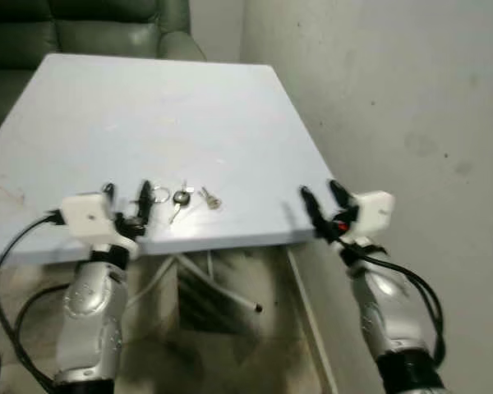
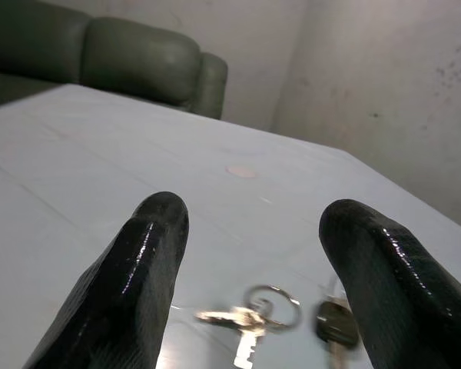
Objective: Hang keys on a hook
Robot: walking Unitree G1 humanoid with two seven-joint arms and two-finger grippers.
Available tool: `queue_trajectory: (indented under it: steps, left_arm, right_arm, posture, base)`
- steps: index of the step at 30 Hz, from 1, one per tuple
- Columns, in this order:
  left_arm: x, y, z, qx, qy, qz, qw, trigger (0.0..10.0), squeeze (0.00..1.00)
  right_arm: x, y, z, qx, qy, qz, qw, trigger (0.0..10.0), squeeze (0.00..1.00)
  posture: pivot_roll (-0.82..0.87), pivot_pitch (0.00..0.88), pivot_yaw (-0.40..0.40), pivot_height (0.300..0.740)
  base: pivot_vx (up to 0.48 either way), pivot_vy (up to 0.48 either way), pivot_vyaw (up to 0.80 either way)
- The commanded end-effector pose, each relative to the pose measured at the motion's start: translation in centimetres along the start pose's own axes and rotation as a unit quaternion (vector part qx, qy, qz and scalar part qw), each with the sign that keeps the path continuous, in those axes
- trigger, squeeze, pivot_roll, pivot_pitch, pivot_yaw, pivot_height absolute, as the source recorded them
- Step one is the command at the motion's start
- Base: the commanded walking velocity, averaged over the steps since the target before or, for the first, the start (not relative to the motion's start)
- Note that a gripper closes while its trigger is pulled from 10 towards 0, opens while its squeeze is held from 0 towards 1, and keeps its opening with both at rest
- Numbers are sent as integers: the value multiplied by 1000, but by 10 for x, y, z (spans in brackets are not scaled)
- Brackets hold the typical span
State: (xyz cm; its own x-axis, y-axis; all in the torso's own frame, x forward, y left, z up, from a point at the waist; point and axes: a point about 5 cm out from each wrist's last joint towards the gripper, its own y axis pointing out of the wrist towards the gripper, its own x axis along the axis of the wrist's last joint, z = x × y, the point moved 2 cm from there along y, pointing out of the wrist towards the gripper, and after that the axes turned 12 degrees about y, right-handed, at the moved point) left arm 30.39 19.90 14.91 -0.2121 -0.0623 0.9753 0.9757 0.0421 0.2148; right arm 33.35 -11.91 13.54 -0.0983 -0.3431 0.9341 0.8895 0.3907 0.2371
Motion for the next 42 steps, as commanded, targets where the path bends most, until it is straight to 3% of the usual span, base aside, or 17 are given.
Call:
queue_trajectory:
  steps: [1, 14, 21, 42]
  left_arm:
    - [0, 0, -7, -9, -5, 1, 1000, 10000, 0]
    - [-1, 2, -10, -14, -6, 1, 1000, 10000, 0]
    - [-1, 2, -11, -16, -4, 1, 1000, 10000, 0]
    - [-1, 2, -9, -12, -5, 3, 1000, 10000, 0]
  right_arm:
    - [7, -4, -10, -13, -10, -6, 1000, 10000, 0]
    - [5, -3, -7, -4, -8, -2, 1000, 10000, 0]
    - [5, -3, -7, -3, -8, -1, 1000, 10000, 0]
    - [4, -4, -6, 0, -7, 1, 1000, 10000, 0]
  posture:
    - [-71, 100, -90, 740]
    - [-70, 86, -94, 740]
    - [-71, 83, -94, 740]
    - [-67, 85, -97, 740]
  base:
    - [0, 386, 0]
    - [0, 384, 0]
    - [0, 0, 0]
    - [0, 307, 0]
